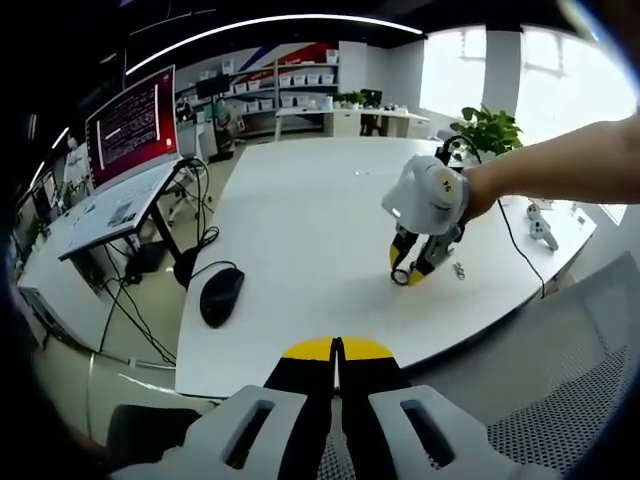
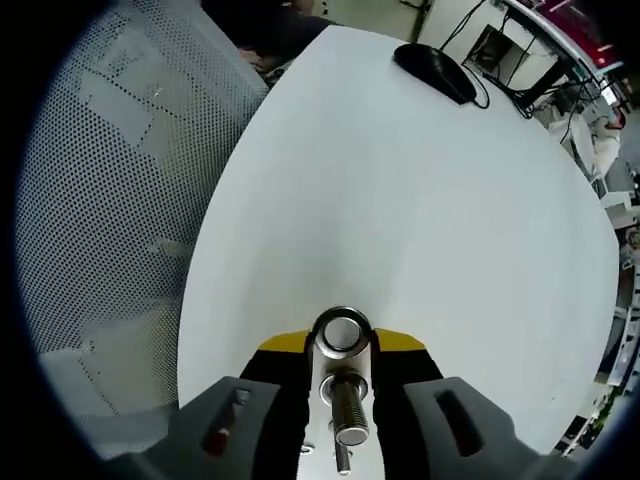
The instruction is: Place the washer onto the threaded stud by aligning its center hole with the stud, sliding it down to the base, and recovering from edge contact or off-axis alignment until the washer reaches the visible bottom stop.
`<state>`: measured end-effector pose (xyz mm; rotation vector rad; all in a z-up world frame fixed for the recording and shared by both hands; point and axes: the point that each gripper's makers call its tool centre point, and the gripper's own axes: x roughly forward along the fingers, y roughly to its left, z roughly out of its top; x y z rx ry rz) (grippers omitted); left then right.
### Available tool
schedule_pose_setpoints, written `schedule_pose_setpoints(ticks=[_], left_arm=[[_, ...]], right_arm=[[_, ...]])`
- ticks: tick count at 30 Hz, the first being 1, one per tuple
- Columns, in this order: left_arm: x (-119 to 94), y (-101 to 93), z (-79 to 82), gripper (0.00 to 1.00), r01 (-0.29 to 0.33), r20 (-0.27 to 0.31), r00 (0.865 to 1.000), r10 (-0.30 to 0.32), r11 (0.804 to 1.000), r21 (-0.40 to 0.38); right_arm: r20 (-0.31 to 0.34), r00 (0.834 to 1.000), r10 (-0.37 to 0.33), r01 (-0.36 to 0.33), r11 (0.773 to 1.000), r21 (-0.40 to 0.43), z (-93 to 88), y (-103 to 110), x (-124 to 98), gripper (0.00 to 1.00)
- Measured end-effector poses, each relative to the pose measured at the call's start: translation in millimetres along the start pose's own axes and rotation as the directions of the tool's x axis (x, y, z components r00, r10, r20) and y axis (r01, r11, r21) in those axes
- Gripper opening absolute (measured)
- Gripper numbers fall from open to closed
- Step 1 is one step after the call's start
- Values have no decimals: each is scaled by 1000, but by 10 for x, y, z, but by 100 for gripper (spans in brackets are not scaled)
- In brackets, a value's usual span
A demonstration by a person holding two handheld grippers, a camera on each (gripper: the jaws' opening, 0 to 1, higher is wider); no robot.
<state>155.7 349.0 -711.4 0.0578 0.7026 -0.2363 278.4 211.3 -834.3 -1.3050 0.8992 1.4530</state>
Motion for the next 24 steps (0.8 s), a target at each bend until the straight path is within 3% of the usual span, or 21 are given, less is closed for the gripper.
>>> schedule_pose_setpoints(ticks=[12,24], left_arm=[[-2,0,13,0,2,9,1000,-2,1000,-1],[-4,2,23,0,0,15,1000,0,1000,-4]], right_arm=[[29,1000,-2,2,1000,7,-41,-20,-369,24],[-1,1000,2,-2,1000,20,-299,-30,-558,24]])
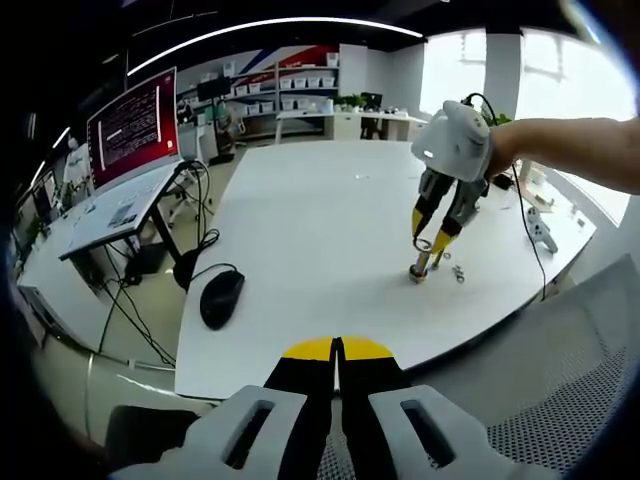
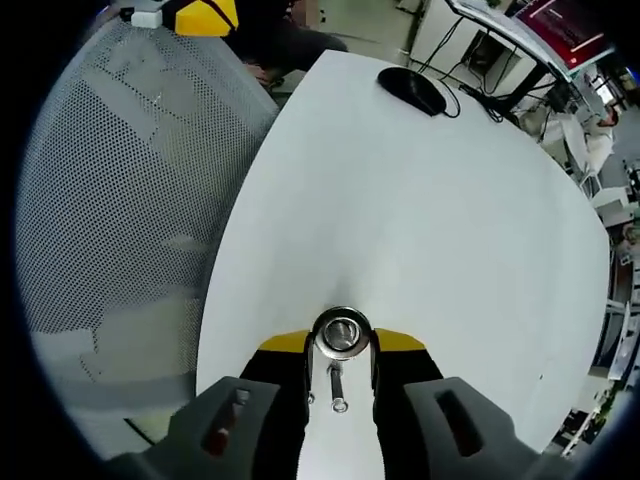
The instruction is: Place the washer onto the threaded stud by aligning its center hole with the stud, sliding it down to the base, and recovering from edge contact or off-axis alignment until the washer reaches the visible bottom stop.
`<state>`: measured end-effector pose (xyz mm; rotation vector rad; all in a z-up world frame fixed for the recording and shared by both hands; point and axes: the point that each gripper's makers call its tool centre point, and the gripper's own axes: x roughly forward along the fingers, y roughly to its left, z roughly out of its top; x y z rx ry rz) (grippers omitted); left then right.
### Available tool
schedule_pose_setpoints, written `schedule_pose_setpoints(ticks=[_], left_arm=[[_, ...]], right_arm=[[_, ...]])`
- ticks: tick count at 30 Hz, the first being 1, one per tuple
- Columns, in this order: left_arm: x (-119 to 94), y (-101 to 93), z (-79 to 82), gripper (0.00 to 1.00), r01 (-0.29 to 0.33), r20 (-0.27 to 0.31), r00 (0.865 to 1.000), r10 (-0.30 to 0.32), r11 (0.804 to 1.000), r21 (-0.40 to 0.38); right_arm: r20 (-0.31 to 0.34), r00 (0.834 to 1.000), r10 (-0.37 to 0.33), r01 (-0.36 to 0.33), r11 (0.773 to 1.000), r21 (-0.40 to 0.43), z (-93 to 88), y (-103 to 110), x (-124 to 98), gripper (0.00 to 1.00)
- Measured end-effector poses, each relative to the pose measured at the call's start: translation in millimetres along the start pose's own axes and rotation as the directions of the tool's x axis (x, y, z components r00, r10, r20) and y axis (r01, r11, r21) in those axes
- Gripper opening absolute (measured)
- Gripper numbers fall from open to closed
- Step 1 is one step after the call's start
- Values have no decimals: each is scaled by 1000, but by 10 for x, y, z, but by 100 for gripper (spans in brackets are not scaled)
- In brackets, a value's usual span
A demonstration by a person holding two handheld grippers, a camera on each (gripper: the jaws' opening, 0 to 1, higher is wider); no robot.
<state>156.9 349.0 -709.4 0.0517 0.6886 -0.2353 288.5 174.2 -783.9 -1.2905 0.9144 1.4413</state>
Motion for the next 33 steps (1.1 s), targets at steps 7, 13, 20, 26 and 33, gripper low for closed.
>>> schedule_pose_setpoints(ticks=[7,13,20,26,33], left_arm=[[-2,2,1,0,-2,1,1000,2,1000,-1],[-1,6,0,0,-3,-1,1000,3,1000,-1],[-1,5,1,0,-4,1,1000,4,1000,-1],[1,6,2,0,-5,2,1000,5,1000,-1],[1,7,2,0,-5,3,1000,5,1000,-1]], right_arm=[[-12,1000,-2,2,1000,10,-82,-6,7,24],[-22,1000,9,-8,1000,14,-112,26,58,24],[-28,1000,11,-11,1000,20,-153,28,127,24],[-24,1000,12,-11,999,33,-164,1,167,24],[-50,999,12,-10,1000,23,-176,-1,279,24]])
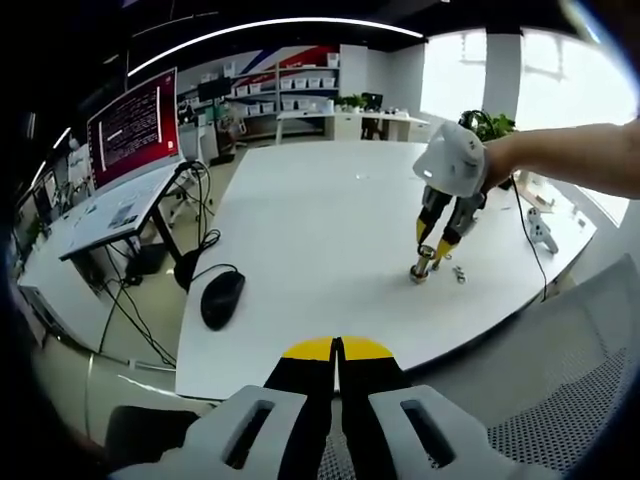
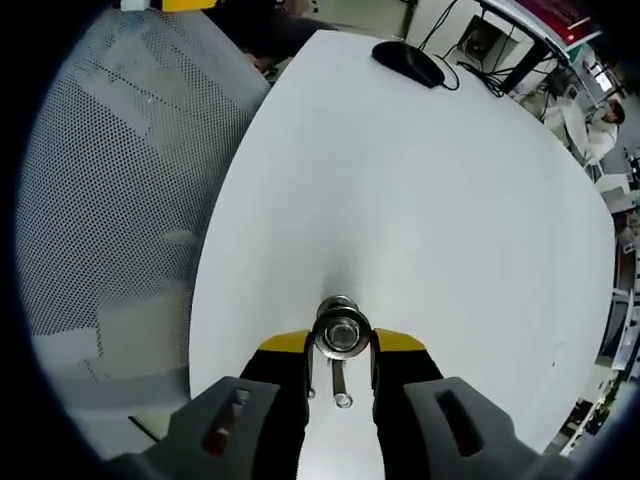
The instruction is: Place the washer onto the threaded stud by aligning its center hole with the stud, sliding it down to the base, and recovering from edge contact or off-axis alignment until the washer reaches the visible bottom stop.
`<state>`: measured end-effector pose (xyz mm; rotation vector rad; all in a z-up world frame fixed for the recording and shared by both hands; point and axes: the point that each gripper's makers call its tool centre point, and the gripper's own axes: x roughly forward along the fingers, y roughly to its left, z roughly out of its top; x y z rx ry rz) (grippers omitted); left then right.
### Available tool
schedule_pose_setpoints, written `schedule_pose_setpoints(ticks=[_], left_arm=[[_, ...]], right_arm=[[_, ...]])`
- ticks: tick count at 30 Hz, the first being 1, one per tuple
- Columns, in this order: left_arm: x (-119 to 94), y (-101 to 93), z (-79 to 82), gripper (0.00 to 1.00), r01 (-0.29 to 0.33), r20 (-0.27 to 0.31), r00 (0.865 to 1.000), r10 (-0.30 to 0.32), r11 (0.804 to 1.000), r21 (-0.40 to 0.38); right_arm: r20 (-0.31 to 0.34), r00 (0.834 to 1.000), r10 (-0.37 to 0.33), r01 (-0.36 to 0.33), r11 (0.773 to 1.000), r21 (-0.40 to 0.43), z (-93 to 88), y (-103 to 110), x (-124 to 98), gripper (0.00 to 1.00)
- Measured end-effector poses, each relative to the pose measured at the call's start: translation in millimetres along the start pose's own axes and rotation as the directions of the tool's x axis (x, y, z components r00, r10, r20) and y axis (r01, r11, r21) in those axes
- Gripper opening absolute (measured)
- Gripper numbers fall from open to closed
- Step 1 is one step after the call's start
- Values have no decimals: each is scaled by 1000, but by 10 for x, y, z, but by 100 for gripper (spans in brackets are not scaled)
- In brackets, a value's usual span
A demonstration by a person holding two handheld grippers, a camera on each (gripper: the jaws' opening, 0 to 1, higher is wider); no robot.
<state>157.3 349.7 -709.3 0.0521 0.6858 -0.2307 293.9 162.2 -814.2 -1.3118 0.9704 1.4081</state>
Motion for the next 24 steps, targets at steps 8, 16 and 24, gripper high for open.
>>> schedule_pose_setpoints(ticks=[8,16,24], left_arm=[[6,5,-2,0,-4,-5,1000,4,1000,1],[4,2,-16,0,-3,-14,1000,3,1000,2],[5,-3,-25,0,-2,-20,1000,2,1000,4]], right_arm=[[-33,999,-3,2,1000,-21,-17,34,123,23],[-51,999,2,-3,1000,-30,-25,55,253,23],[-64,998,12,-14,999,-30,-13,77,310,23]])
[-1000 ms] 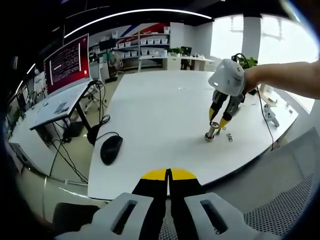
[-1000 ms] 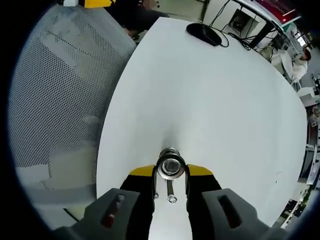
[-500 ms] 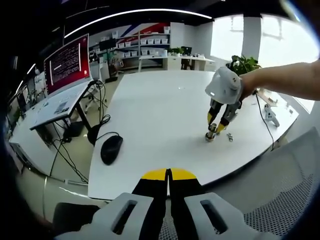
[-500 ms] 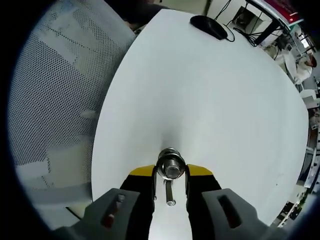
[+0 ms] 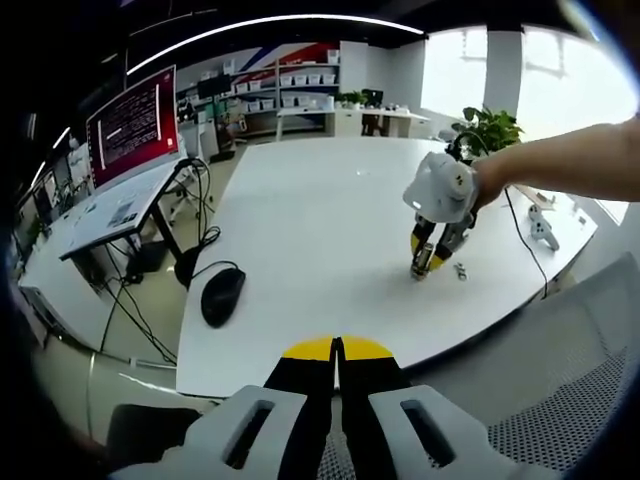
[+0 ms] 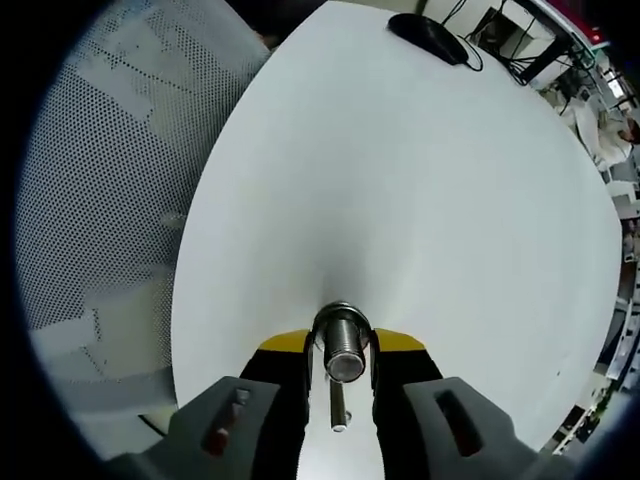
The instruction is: Place the washer onto the threaded stud by aligning its center hole with the stud, sliding it down to the base, and recovering from edge contact or off-axis alignment until the washer reaches the visible bottom stop.
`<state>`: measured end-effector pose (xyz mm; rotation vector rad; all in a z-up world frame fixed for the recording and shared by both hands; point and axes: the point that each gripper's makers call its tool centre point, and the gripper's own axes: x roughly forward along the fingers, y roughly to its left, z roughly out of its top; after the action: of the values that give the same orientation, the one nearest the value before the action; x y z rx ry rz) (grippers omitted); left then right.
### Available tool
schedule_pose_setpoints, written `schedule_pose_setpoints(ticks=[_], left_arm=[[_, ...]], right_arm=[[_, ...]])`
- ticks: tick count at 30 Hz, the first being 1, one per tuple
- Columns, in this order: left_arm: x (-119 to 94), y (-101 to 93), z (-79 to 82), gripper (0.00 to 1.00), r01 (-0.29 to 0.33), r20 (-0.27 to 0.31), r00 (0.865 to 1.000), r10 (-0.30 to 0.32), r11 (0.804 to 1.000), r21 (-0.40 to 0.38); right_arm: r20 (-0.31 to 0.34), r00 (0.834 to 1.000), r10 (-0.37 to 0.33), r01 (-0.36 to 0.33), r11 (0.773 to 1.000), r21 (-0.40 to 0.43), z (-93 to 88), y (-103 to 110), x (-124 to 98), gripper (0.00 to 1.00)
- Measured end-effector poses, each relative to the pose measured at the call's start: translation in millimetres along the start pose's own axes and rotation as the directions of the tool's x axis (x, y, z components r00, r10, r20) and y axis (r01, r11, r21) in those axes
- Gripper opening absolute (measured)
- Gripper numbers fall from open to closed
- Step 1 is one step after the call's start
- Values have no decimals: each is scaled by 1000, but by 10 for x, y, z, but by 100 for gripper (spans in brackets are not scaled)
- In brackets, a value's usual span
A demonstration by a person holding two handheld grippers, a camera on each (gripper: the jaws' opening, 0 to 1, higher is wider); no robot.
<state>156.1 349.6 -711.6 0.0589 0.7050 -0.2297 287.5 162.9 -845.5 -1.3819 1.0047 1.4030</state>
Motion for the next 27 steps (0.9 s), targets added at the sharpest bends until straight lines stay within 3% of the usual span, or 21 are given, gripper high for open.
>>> schedule_pose_setpoints(ticks=[11,16,21,27], left_arm=[[1,-2,-9,0,2,-5,1000,-2,1000,2],[1,0,-5,0,1,-3,1000,-1,1000,1],[2,-1,-2,0,2,-1,1000,-2,1000,2],[1,-4,4,0,5,4,1000,-5,1000,2]], right_arm=[[-10,1000,6,-6,1000,-22,-2,13,71,27],[41,999,-19,17,999,47,17,-42,40,38],[113,992,-64,50,991,122,41,-118,-76,41],[219,968,-122,72,973,221,26,-132,-343,42]])
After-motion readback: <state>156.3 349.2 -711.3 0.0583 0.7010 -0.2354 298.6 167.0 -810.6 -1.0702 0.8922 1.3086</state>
